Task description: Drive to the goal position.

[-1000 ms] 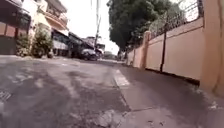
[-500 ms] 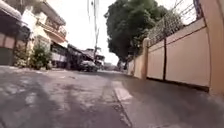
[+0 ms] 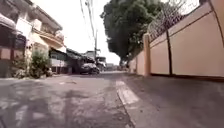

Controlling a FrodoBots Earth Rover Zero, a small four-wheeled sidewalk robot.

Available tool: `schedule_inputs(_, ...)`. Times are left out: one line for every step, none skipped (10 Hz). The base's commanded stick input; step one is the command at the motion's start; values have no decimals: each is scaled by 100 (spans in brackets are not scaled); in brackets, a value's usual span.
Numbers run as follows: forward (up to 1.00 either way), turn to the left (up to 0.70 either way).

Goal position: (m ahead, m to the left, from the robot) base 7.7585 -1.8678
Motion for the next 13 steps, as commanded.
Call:
schedule_inputs(70,0)
schedule_inputs(70,0)
schedule_inputs(70,0)
schedule_inputs(70,0)
schedule_inputs(70,0)
schedule_inputs(70,0)
schedule_inputs(70,0)
schedule_inputs(70,0)
schedule_inputs(70,0)
schedule_inputs(70,0)
schedule_inputs(70,0)
schedule_inputs(70,0)
schedule_inputs(70,0)
